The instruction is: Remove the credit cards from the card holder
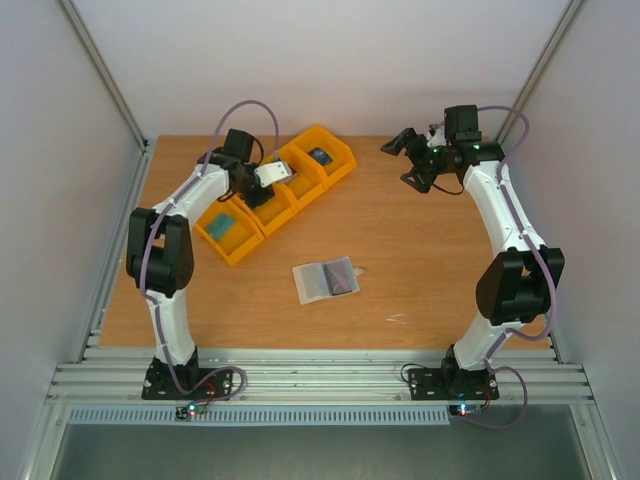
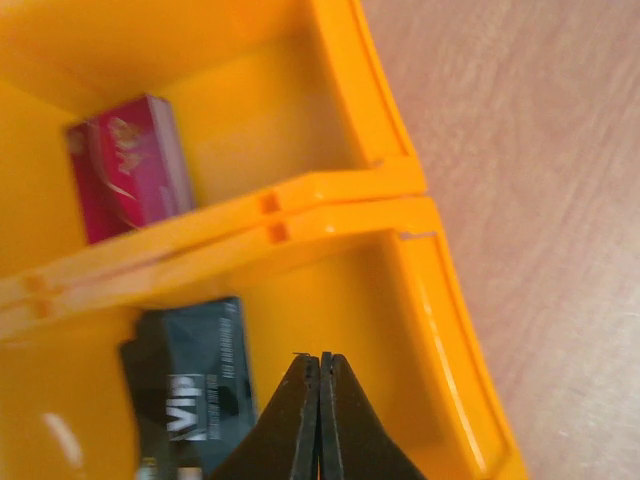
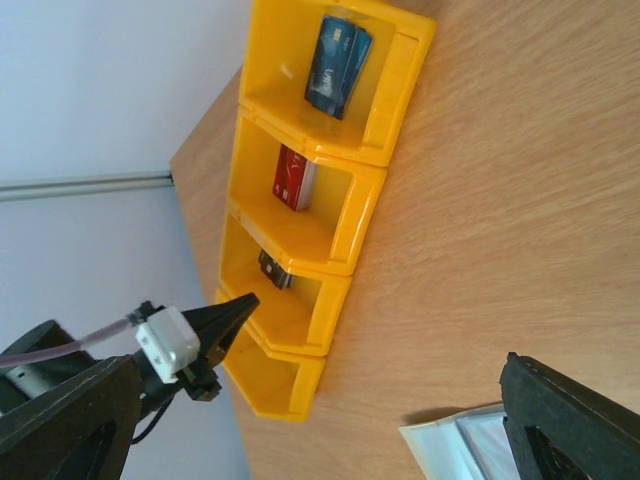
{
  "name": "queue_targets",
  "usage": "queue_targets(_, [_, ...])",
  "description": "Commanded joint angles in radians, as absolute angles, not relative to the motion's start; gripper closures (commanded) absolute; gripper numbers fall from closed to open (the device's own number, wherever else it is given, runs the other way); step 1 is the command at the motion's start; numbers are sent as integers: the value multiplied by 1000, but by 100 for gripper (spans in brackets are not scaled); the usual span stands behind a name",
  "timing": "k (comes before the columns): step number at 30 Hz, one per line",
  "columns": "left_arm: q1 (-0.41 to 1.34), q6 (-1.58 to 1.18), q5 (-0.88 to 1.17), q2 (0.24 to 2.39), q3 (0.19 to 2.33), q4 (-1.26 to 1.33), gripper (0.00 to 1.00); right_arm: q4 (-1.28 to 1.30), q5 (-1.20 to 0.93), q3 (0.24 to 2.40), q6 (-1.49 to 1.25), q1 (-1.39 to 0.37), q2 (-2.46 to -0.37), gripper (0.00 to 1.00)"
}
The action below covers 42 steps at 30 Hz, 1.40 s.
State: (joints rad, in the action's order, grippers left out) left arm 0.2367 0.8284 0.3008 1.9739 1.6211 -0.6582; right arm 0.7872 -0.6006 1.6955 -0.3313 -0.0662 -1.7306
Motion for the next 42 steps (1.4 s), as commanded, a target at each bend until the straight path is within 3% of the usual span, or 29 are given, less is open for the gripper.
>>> queue_targets(1, [233, 902, 340, 2077, 1683, -897, 99, 807, -610, 1717, -303, -56, -1712, 1])
queue_targets(18, [257, 935, -55, 2250, 1788, -712, 99, 808, -604, 1716, -308, -51, -1708, 1])
queue_targets(26, [255, 872, -116, 2274, 1790, -668, 100, 806, -613, 1727, -311, -50, -1722, 1])
queue_targets(38, [254, 752, 79, 2113, 1665, -551, 99, 828, -606, 1730, -271, -49, -1712, 2])
queue_targets(42, [247, 719, 177, 2007, 1590, -466, 94, 894, -560, 1723, -201, -56, -1692, 1])
